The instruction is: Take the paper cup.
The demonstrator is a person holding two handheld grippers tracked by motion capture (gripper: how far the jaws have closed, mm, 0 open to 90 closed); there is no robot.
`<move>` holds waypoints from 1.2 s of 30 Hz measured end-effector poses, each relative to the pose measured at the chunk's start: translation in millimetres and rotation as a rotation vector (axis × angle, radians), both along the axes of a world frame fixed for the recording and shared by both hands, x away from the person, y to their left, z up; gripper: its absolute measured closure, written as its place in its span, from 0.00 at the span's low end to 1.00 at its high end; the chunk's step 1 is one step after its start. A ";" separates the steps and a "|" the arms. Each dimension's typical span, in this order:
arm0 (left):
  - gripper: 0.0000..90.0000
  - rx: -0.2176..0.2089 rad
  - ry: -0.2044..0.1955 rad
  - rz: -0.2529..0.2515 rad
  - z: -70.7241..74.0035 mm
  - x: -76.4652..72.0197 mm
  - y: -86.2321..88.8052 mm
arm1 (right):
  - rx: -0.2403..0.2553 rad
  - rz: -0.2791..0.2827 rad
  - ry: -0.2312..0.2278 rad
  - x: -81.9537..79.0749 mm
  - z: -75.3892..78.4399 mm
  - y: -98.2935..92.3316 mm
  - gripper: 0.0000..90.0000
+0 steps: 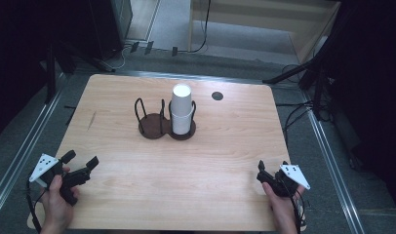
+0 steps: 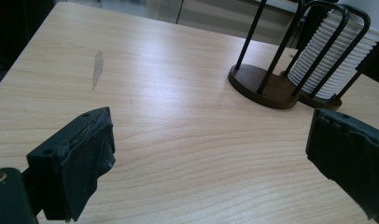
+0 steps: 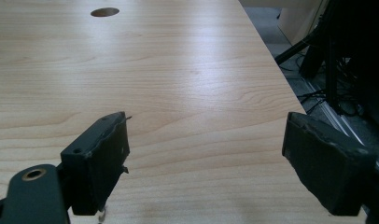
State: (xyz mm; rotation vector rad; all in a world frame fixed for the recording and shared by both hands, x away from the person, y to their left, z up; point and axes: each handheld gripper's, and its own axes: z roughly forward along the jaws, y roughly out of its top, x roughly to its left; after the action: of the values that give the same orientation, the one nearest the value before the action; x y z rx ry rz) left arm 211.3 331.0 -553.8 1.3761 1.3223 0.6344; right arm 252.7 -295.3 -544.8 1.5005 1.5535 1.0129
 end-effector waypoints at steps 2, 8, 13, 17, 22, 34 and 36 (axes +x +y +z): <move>0.02 0.005 0.000 -0.002 0.1 0.1 -0.4 | 0.001 0.003 0.000 -0.3 0.0 -0.1 0.16; 0.02 0.002 0.008 0.012 0.0 0.2 0.7 | -0.013 -0.013 -0.017 -1.3 1.7 0.4 0.15; 0.02 -0.008 0.022 0.036 -0.1 1.3 1.5 | -0.007 -0.020 -0.018 -1.0 3.8 0.1 0.15; 0.02 -0.024 0.021 0.071 -0.5 0.6 3.4 | 0.004 -0.021 -0.026 -0.2 6.9 2.4 0.15; 0.02 -0.025 0.010 0.072 -0.6 -1.0 4.2 | 0.010 -0.011 -0.050 -0.3 19.1 14.0 0.15; 0.02 0.028 0.045 0.093 0.8 3.4 -0.4 | 0.018 0.060 -0.079 4.0 40.4 36.7 0.15; 0.02 0.029 0.046 0.093 0.9 3.6 -0.9 | 0.029 0.066 -0.073 7.1 40.9 41.9 0.15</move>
State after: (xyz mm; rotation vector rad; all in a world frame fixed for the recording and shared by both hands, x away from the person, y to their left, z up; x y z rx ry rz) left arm 214.9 330.1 -552.9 1.3654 1.4257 0.6901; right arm 259.8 -253.4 -503.9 1.4236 1.5517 1.1202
